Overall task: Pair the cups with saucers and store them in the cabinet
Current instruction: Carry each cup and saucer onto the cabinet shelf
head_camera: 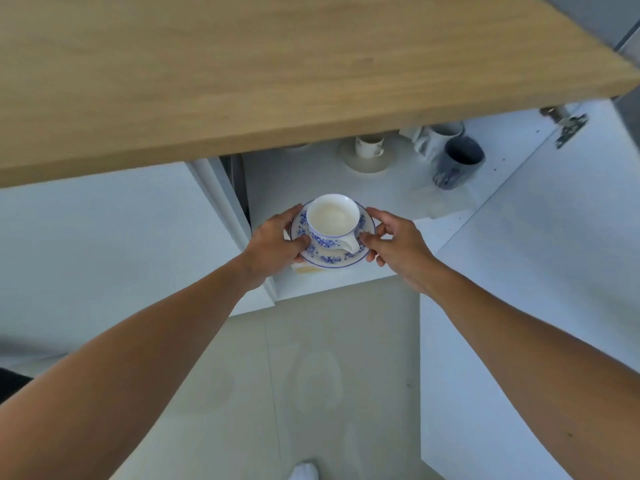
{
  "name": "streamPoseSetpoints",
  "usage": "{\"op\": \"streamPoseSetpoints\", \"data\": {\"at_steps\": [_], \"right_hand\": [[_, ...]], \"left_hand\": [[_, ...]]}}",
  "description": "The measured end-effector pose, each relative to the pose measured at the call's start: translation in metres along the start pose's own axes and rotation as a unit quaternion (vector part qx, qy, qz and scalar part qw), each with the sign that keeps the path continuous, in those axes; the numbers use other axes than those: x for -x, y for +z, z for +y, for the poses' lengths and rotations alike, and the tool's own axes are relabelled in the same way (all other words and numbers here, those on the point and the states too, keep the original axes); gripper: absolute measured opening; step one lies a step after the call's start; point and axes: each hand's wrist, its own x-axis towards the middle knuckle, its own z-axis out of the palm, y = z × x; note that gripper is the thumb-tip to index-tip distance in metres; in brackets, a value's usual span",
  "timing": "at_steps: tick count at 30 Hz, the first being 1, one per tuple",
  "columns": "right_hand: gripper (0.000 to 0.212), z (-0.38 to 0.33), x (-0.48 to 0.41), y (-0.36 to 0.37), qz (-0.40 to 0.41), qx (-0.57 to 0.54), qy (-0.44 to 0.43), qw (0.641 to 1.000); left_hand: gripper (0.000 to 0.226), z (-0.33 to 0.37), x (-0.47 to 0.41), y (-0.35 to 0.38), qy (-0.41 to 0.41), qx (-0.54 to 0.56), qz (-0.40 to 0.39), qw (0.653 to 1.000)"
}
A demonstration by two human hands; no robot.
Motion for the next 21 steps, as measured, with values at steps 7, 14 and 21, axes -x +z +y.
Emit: {"op": "streamPoseSetpoints", "data": {"at_steps": [7, 14, 21], "right_hand": [[0.050, 0.059, -0.117, 0.029, 0.013, 0.015, -0.025, 0.999], [0.058, 0.084, -0.226, 0.047, 0.010, 0.028, -0.043, 0.999], [0.058, 0.075, -0.293, 0.064, 0.006, 0.009, -0.045, 0.999]], "left_hand": [[0.060, -0.058, -0.103, 0.023, -0.010, -0.006, 0.083, 0.996], [0.051, -0.091, -0.195, 0.028, -0.029, -0.004, 0.134, 0.991], [0.061, -0.094, -0.245, 0.010, -0.042, -0.096, 0.192, 0.976]]}}
